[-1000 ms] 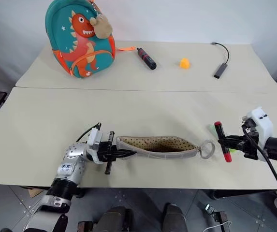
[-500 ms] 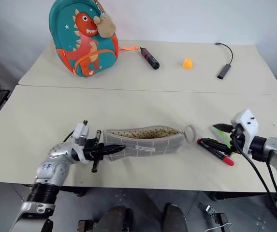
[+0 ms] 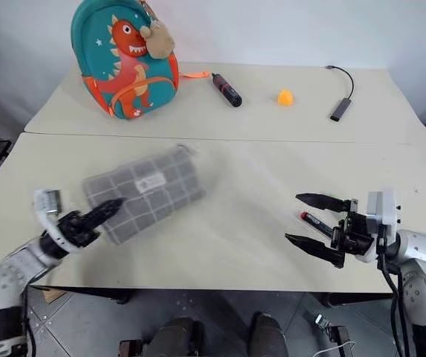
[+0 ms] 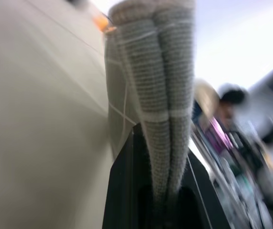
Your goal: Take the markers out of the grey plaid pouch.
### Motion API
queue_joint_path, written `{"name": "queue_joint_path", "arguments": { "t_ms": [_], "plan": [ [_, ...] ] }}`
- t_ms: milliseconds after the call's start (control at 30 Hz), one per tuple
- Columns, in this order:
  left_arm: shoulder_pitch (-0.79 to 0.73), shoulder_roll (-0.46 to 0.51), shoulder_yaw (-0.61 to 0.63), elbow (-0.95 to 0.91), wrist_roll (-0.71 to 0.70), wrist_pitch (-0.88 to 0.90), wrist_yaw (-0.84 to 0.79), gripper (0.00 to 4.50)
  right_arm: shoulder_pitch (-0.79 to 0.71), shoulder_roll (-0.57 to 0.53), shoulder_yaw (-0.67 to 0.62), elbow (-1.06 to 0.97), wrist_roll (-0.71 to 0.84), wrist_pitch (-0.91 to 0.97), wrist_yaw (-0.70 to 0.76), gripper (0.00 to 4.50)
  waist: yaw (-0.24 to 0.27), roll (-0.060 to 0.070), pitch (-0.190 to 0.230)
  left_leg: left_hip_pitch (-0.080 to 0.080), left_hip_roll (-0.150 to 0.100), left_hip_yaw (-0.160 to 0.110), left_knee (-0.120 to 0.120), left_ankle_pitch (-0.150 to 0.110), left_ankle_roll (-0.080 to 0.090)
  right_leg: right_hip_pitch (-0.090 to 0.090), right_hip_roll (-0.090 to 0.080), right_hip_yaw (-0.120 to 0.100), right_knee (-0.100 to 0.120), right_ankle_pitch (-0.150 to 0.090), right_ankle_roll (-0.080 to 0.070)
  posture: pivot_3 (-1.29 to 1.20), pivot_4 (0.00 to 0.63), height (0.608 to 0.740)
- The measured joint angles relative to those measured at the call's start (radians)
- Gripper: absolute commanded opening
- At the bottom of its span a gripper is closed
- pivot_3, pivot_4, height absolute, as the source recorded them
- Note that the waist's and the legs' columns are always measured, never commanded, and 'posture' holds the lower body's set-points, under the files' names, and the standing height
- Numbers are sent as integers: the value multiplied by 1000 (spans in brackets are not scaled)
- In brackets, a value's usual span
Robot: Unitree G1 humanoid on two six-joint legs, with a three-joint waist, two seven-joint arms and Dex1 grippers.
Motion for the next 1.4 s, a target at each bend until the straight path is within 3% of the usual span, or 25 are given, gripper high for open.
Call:
{"name": "queue_joint_path", "arguments": {
  "t_ms": [167, 267, 300, 500, 600, 733, 933, 1100, 1267, 1400],
  "plan": [
    [105, -82, 213, -38, -167, 3, 264, 0, 27, -1, -11, -14, -20, -62, 27, 4474, 6, 0, 0, 1, 0, 0, -1, -1, 0, 0, 0, 1, 0, 0, 0, 0, 150, 740],
    [164, -126, 240, -82, -222, 1, 342, 0, 34, 10, -3, -20, -36, -82, 24, 4474, 6, 0, 0, 1, 0, 1, 0, -1, 0, 0, 0, 1, 0, 0, 0, 0, 150, 740],
    [171, -133, 240, -99, -252, 3, 386, 552, 27, 14, 7, -20, -42, -85, 22, 4500, 9, 0, 0, 1, -1, 0, 0, -1, 0, 1, 0, 1, 0, 0, 0, 0, 150, 740],
    [177, -97, 227, -118, -275, 9, 590, 2258, 7, 26, 17, -21, -50, -96, 16, 4500, 7, 0, 0, 11, -1, 1, -3, -3, -2, 9, 0, 1, -2, -1, -1, 0, 150, 740],
    [188, 41, 199, -116, -136, -19, 626, 3192, 13, 26, 16, -20, -51, -100, 20, 4500, 6, -1, 0, 15, 0, 2, -5, -3, -3, 12, 2, 1, -2, -2, -4, 0, 150, 740],
    [245, 155, 171, -116, 36, -102, 536, 4477, 21, 26, 17, -15, -57, -100, 22, 4500, 3, 0, 0, 17, 0, 4, -8, -4, -3, 11, 2, 2, -3, -3, -5, 0, 150, 740],
    [435, 365, 46, -117, 363, -360, 171, 4477, 16, 7, 13, 19, -60, -92, 28, 4500, 1, 0, 0, 16, 2, 8, -14, -5, -5, 6, 2, 1, -3, -5, -9, 0, 150, 740],
    [562, 392, 53, -125, 523, -671, -141, 4477, 2, -42, 3, 82, -82, -103, 67, 4500, 2, 0, 1, 14, 4, 11, -16, -5, -6, 1, 2, 1, -2, -6, -11, 0, 150, 740],
    [561, 369, 82, -200, 493, -720, -285, 4477, 77, -86, -61, 96, -80, -103, 105, 4500, 13, 0, 1, 14, 4, 17, -16, -5, -5, 2, 2, -1, -2, -6, -11, 0, 150, 740],
    [479, 367, -12, -193, 538, -796, -357, 4477, 191, -80, -70, 83, -94, -144, 148, 4500, 9, 0, 1, 15, 4, 20, -16, -5, -5, 3, 2, -1, -2, -6, -10, 0, 150, 740]
  ]
}}
